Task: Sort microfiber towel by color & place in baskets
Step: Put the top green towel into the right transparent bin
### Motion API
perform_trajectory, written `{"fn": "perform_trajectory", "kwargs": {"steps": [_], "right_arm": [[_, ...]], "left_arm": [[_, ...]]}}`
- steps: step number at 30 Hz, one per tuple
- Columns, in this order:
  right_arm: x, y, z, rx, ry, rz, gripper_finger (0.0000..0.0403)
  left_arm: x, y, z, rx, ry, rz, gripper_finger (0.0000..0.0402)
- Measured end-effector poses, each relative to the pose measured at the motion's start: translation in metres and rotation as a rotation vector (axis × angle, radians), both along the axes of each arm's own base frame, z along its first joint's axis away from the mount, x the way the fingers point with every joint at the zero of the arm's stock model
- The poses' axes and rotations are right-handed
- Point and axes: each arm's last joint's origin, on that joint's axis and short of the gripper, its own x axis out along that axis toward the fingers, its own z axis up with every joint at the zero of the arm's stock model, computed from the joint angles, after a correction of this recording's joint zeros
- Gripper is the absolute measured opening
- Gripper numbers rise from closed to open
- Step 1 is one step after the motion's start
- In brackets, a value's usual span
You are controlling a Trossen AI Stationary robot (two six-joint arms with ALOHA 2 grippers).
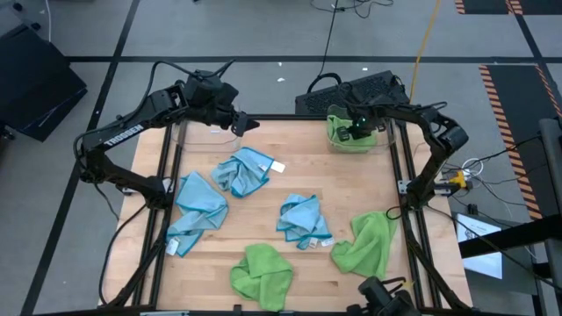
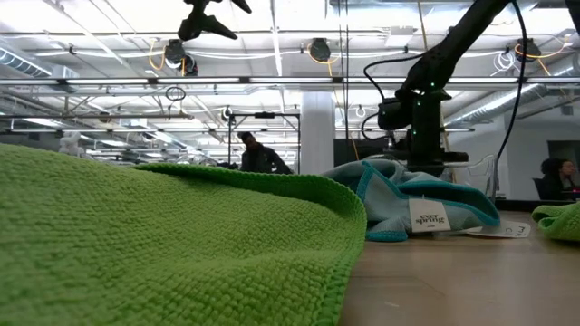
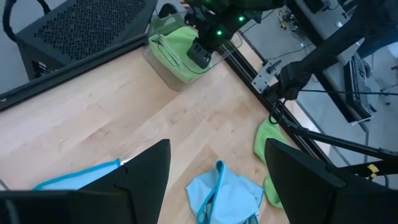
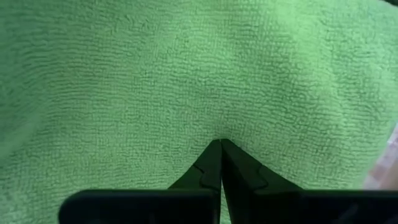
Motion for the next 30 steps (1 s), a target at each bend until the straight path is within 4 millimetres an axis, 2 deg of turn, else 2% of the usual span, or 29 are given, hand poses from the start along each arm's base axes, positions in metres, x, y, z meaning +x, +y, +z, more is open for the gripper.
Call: {"fn": "perform_trajectory", "kwargs": {"steps": [6, 20, 26, 30], "right_arm": [[-0.008, 0.0, -0.004, 0.013, 0.021, -0.017, 0.0], [-0.023, 0.007, -0.007, 0.038, 0.222, -0.009, 0.0], [-0.019, 0.006, 0.003, -0.03, 0.163, -0.016, 0.0], [-0.009, 0.005, 0.017, -0.113, 0.013, -0.029, 0.0]], "left_arm": [[0.0, 0.001, 0.0, 0.009, 0.002, -0.001, 0.0264], [0.0, 0.001, 0.0, 0.008, 0.002, -0.001, 0.0264], [0.0, 0.001, 0.0, 0.012, 0.003, -0.004, 0.0264], [0.0, 0.001, 0.0, 0.012, 0.003, -0.004, 0.0264]]}}
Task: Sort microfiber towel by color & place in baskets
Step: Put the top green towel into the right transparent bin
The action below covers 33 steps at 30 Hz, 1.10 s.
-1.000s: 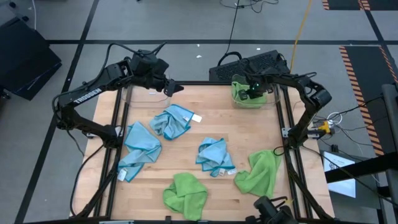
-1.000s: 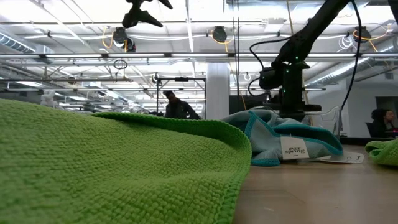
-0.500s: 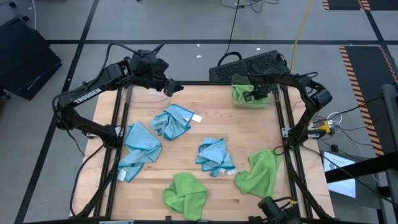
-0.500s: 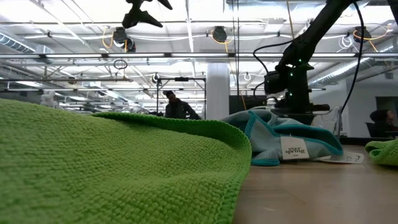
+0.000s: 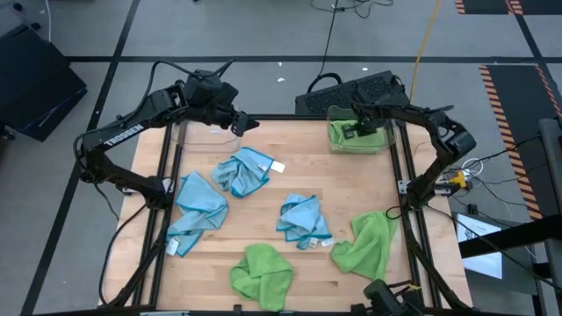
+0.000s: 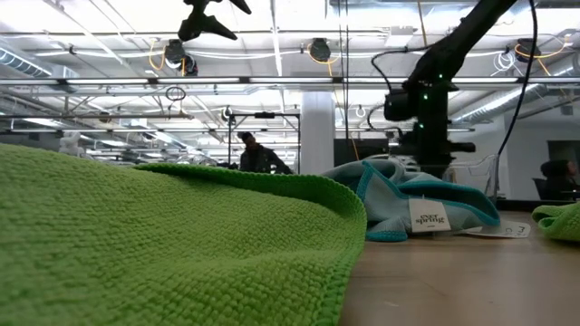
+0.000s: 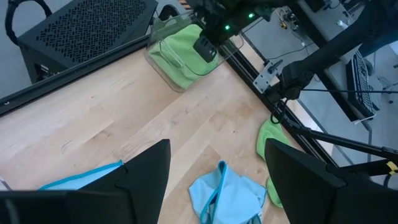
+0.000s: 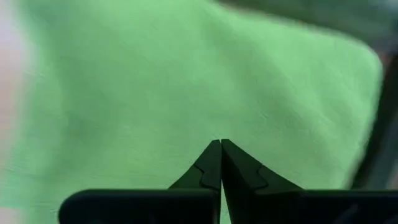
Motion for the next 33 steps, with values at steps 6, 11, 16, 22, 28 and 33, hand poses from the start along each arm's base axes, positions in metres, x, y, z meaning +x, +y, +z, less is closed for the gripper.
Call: {"fn": "perform_trajectory", "kwargs": {"steps": [6, 11, 16, 22, 28, 33], "right_arm": [[0.021, 0.002, 0.0, -0.015, -0.157, 0.006, 0.0], [0.038, 0.008, -0.012, 0.025, -0.175, 0.06, 0.0], [0.048, 0.009, -0.015, 0.003, -0.208, 0.06, 0.0], [0.05, 0.004, -0.013, -0.035, -0.248, 0.042, 0.0], [0.053, 0.001, -0.025, 0.046, -0.308, 0.058, 0.0], [0.051, 0.001, -0.023, 0.055, -0.316, 0.063, 0.0]], "left_arm": [[0.0, 0.0, 0.0, 0.003, 0.001, -0.002, 0.0264], [0.0, 0.0, 0.0, 0.002, 0.0, -0.001, 0.0264], [0.0, 0.0, 0.0, -0.017, -0.004, 0.011, 0.0264], [0.0, 0.0, 0.0, -0.034, -0.009, 0.014, 0.0264], [0.0, 0.0, 0.0, -0.032, -0.009, 0.013, 0.0264], [0.0, 0.0, 0.0, -0.032, -0.009, 0.012, 0.0264]]}}
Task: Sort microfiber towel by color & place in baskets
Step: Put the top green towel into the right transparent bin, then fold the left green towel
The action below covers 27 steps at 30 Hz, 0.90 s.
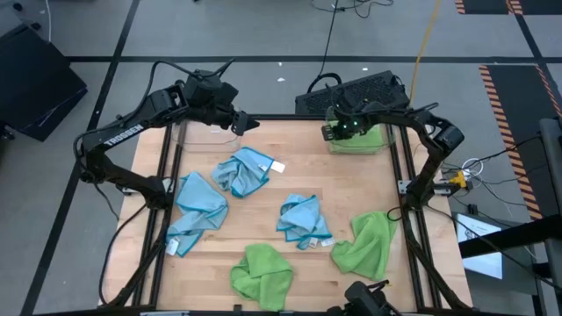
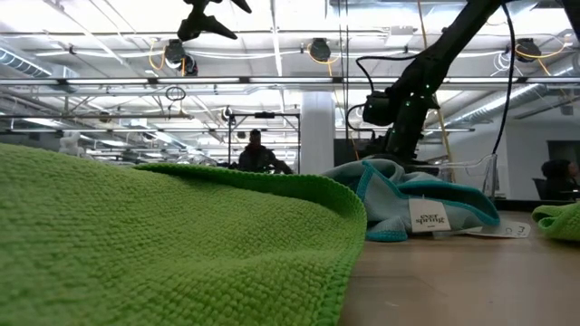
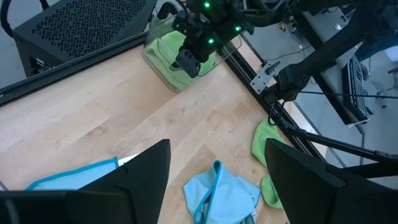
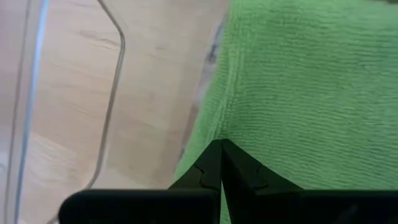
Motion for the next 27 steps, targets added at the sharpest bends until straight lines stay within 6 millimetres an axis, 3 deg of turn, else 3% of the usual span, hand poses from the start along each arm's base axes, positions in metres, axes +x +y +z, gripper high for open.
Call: {"fn": "perform_trajectory", "kwargs": {"steps": [9, 15, 27], "right_arm": [[-0.013, 0.0, 0.031, -0.11, -0.026, -0.018, 0.0], [-0.028, 0.015, 0.064, -0.154, -0.037, 0.019, 0.0], [-0.065, 0.097, 0.129, -0.074, -0.061, -0.002, 0.0]], "left_arm": [[0.0, 0.0, 0.0, 0.008, 0.002, -0.006, 0.0264], [0.0, 0.0, 0.0, 0.048, 0.011, -0.033, 0.0264], [-0.005, -0.002, -0.007, 0.115, 0.123, -0.103, 0.0264]]}}
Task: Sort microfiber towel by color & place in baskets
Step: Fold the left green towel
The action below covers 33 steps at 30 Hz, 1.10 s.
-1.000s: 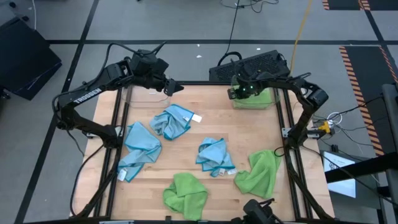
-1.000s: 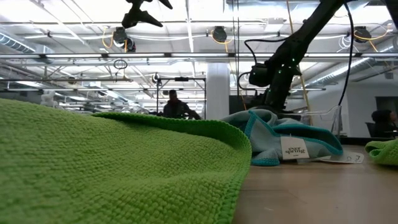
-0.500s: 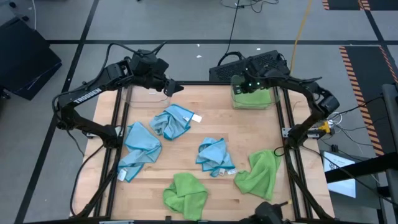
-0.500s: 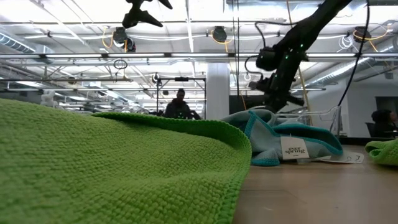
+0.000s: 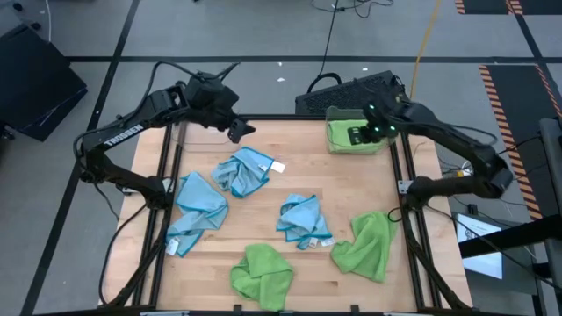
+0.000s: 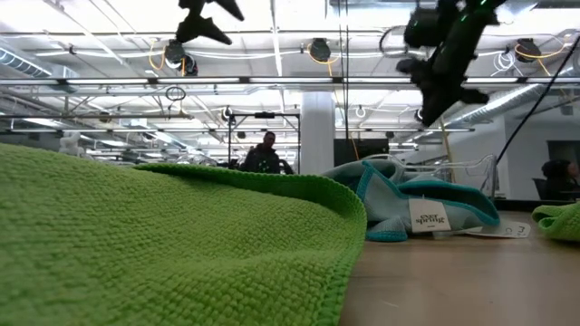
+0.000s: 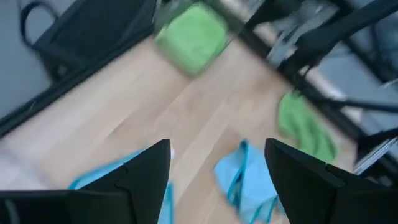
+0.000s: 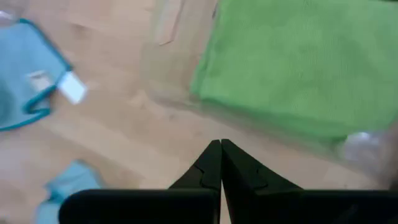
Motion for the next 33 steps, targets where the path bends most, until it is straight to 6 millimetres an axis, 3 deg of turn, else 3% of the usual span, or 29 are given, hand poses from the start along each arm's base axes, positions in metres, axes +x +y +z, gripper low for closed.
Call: {"fn": "perform_trajectory", "kwargs": {"steps": [7, 12, 22, 33], "right_arm": [[-0.021, 0.045, 0.036, 0.022, -0.236, -0.087, 0.0], [-0.023, 0.064, 0.046, 0.05, -0.344, -0.033, 0.0], [-0.01, 0.063, 0.045, -0.021, -0.336, 0.098, 0.0], [-0.008, 0.066, 0.049, -0.087, -0.386, 0.349, 0.0]], "left_arm": [[-0.011, -0.014, -0.015, 0.009, 0.248, -0.01, 0.0264], [-0.013, -0.027, -0.02, -0.013, 0.327, -0.053, 0.0264], [-0.005, -0.074, -0.023, -0.147, 0.372, -0.078, 0.0264], [0.001, -0.137, -0.026, -0.373, 0.391, 0.021, 0.0264]]}}
